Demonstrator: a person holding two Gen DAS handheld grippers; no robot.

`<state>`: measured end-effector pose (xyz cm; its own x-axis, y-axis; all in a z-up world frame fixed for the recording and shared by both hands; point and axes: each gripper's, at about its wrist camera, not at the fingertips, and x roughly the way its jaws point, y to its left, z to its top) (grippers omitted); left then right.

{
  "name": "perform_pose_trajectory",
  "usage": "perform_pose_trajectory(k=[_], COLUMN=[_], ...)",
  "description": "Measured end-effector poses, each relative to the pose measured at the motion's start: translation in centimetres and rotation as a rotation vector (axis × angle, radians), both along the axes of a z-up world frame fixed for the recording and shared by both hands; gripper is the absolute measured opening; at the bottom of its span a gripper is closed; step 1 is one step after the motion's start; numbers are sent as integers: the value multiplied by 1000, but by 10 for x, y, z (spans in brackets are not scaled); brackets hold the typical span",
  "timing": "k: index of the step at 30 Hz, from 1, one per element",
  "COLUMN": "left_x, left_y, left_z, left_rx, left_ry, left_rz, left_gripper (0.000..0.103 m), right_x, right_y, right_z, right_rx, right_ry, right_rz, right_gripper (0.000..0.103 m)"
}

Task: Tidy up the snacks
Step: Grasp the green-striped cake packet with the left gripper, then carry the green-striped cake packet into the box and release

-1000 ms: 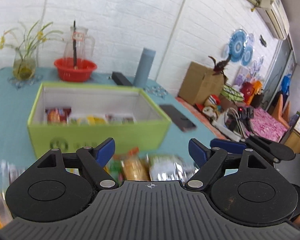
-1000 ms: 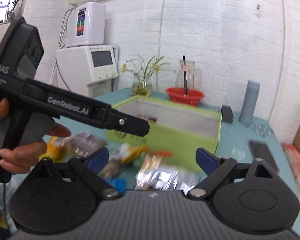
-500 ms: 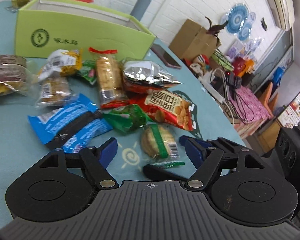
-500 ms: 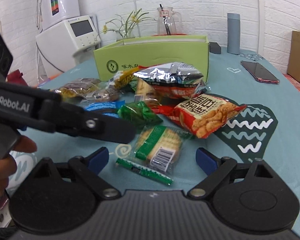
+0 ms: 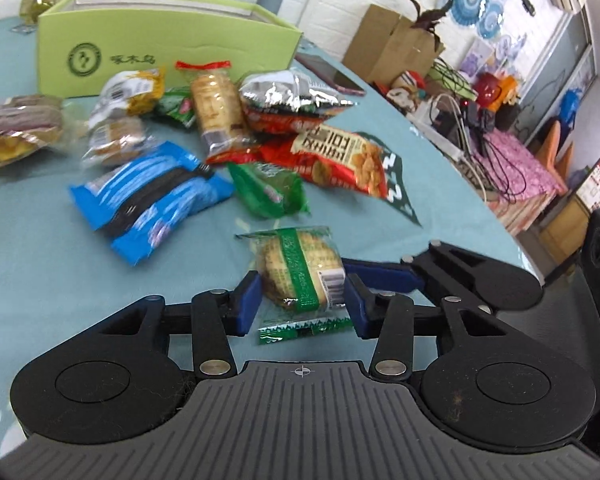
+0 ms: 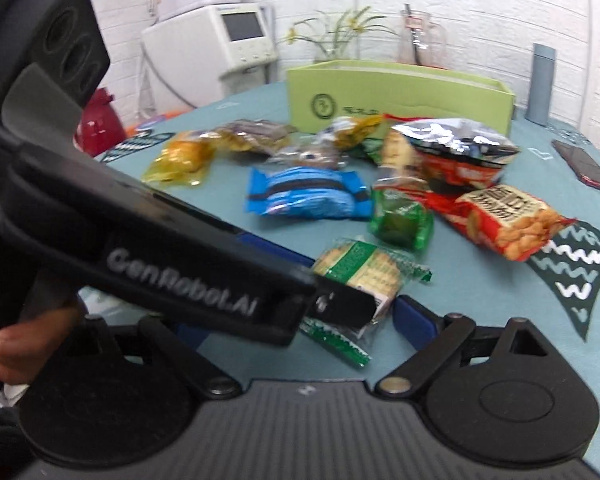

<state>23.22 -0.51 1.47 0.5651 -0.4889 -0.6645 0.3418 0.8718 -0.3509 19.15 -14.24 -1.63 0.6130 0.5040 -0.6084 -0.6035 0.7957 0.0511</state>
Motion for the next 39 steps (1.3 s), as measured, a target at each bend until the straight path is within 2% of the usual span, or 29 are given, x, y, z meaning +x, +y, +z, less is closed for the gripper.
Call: perform_pose_trajectory(k=[4,9,10,11,14,17,21,26,30,34,39], left_x=[-10,-3,0,1,-1,1,13,66,139,213,280], left_y=[10,18,15,13,11,17,23,23,19,23,35], left_z=[2,0,0,-1,1,14,52,98,118,111,74], left_rx=[3,-45,-47,-46,-36,-67,-97,-78,-41,-19,-4], left_ry=[-2,15,14,16,3,-1,-96,-220,-271,-244,-166], left_rz=[40,76,67,52,47,59,72,89,125,154,165], left_gripper=[41,40,32,20,9,8,8,10,10,10,11], right_x=[1,5,3,2,4,9,21,81,157,232,298], right_y=[1,-3,0,4,7,4,9,18,28,41,52], right_z=[0,-2,-2,-2,1,14,48,87,107,107,74], right_rx=[9,0,-19,-38,-40,-17,-7,-19,-31,-54,-72], right_ry=[-2,-2,-23,-43,-42,-59,-181,-311,-314,-250,-129], right_rz=[-9,-63,-62,-52,-59,-52,-41,-27,-32,-31,-22], right_gripper=[93,92,88,75,74,74,77,78,78,78,77])
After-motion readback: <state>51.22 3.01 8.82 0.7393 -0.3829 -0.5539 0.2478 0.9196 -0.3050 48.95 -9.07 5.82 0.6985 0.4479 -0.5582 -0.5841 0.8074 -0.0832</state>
